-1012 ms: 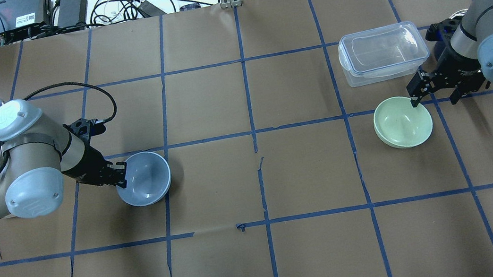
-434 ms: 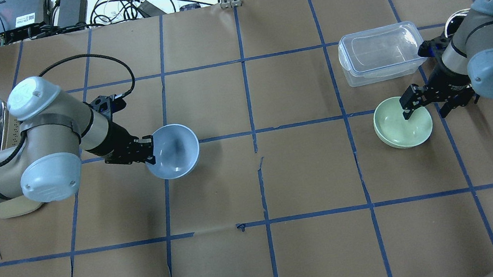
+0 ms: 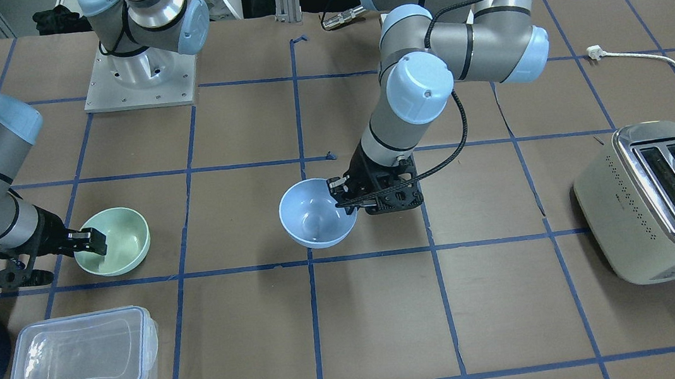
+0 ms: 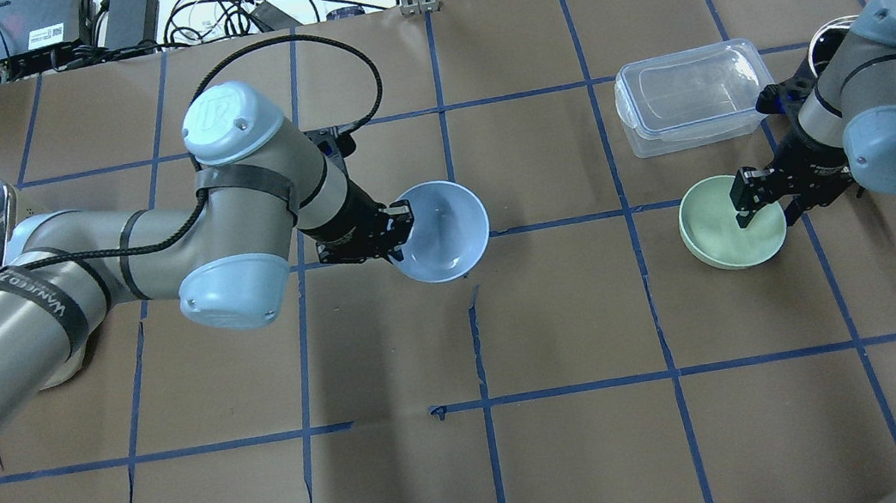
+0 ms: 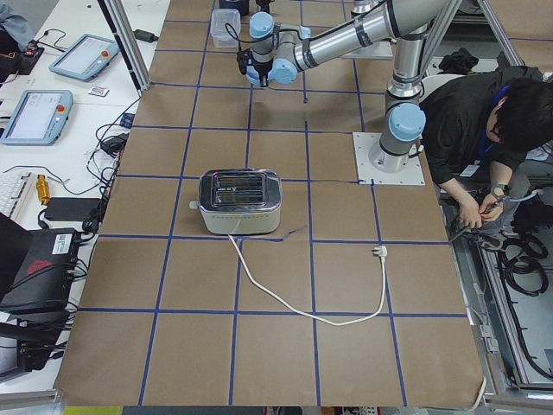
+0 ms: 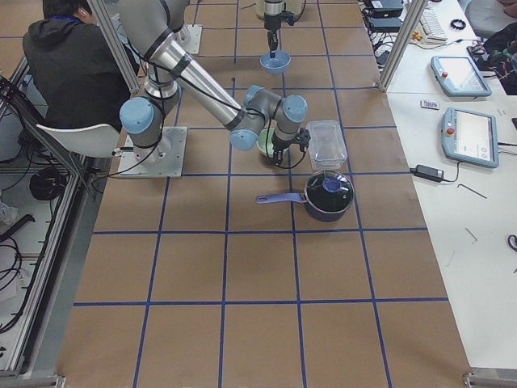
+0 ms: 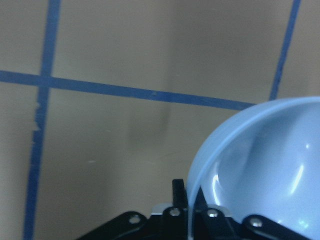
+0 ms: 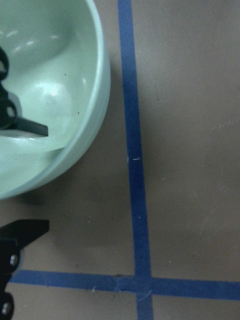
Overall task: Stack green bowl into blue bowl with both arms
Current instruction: 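Slide blue bowl toward table center with left gripper while right lifts green bowl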
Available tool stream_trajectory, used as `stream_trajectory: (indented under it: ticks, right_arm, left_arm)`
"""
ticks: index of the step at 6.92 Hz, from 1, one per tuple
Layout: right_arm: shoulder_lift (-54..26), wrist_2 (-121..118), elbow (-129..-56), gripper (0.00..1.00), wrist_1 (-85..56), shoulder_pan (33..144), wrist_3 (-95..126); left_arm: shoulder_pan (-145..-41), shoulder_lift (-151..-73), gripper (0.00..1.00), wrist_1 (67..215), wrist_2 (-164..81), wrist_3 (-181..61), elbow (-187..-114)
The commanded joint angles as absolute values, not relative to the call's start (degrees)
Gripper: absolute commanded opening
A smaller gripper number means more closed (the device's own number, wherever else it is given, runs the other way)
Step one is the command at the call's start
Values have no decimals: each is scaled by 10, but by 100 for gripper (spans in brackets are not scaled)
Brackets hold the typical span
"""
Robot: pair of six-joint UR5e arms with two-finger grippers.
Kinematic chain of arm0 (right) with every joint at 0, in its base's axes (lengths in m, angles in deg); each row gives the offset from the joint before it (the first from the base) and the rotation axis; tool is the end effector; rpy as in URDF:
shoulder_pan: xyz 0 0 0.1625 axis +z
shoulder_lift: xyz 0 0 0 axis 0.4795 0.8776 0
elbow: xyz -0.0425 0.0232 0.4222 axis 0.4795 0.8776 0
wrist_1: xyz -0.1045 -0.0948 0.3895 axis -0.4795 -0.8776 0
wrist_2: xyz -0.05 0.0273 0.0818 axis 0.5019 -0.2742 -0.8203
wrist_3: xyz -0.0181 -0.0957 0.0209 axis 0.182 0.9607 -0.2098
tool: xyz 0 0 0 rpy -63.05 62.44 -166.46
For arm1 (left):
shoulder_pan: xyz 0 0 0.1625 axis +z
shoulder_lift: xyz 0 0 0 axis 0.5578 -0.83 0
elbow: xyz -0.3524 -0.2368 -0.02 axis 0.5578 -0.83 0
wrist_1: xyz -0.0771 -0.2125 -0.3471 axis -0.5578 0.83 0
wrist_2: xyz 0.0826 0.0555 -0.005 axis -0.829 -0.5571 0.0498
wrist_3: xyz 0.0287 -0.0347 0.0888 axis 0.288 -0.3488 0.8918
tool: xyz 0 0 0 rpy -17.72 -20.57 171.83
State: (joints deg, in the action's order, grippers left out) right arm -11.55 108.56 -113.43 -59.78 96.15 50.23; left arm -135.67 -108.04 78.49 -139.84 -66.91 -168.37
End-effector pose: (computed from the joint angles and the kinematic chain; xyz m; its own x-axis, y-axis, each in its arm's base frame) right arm -0.0654 -0.5199 0.1899 -0.9908 0.0878 -0.1028 0.0717 0.9860 0.1507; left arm -0.2634 -0.4972 0.2594 -0.9589 -0.1664 0.2299 -0.1595 0.9860 0.0486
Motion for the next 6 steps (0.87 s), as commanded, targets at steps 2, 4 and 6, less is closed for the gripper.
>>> stream_trajectory:
  ticks: [2,4,6]
  right_arm:
    - [-109,1087,-1132,0,-591,961,499]
    - [-96,1083,-1122,0,-578,961,498]
    - [-68,1064,-1068,0,-501,961,499]
  left_arm:
    - [-1374,-1156,0,718,-1420,-685,-1641]
    - [-1374,-1176,0,716,-1424,-678,-1639]
    - [-1374,-1188,0,710,-1422,-681,-1632]
